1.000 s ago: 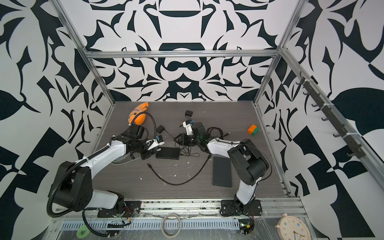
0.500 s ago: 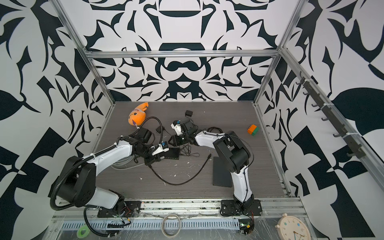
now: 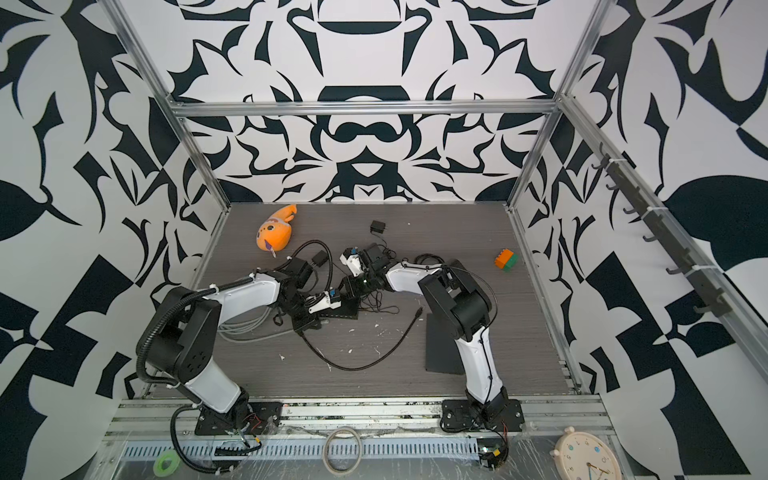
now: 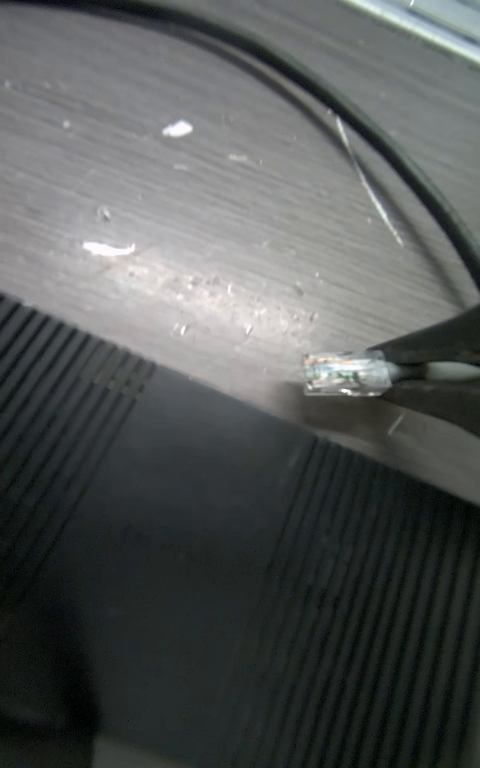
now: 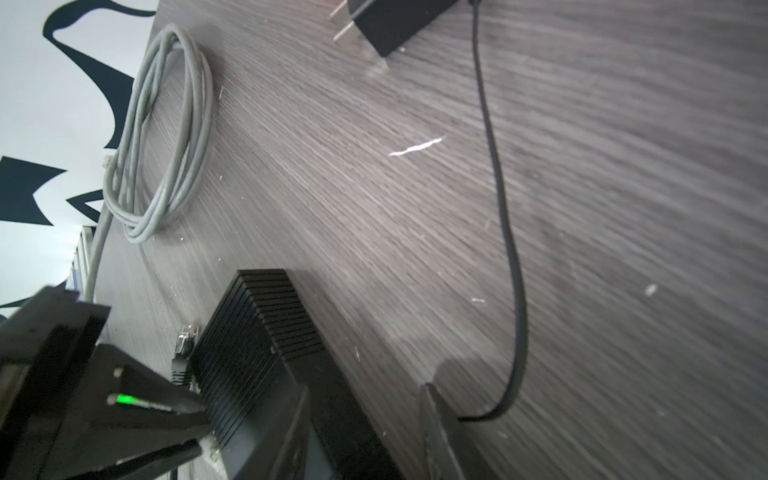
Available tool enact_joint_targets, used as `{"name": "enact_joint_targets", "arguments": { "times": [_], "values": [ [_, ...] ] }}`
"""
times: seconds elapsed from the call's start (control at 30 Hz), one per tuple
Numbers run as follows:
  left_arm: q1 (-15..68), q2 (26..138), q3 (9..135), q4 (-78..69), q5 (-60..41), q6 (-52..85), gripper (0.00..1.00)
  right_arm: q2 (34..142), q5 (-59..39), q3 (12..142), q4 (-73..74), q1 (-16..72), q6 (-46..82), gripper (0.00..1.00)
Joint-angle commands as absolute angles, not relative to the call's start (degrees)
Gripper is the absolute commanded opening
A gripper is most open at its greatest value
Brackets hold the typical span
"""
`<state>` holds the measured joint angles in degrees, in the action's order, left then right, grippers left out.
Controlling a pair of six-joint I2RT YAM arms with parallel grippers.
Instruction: Insert the plug into the switch port
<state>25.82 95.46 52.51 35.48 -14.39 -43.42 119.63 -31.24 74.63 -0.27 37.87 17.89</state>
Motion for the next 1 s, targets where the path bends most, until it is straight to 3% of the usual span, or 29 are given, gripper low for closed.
{"name": "enact_joint_targets", "arguments": {
  "times": [0.0,0.53,0.97],
  "values": [
    [25.78,97.84,53.25,34.95,-9.79,-43.86,0.07,118.51,-31.1,76.72,-3.58,38.25,15.57,0.44],
    [20.29,100.9,55.75,29.99,-6.05,-45.15,0.06,112.53,-35.07,66.28,-1.68,38.23,20.82,0.43],
    [17.43,101.45,56.22,30.28,-8.01,-46.45,0.05,115.13,-32.37,72.79,-0.45,37.0,20.11,0.44]
  ]
}}
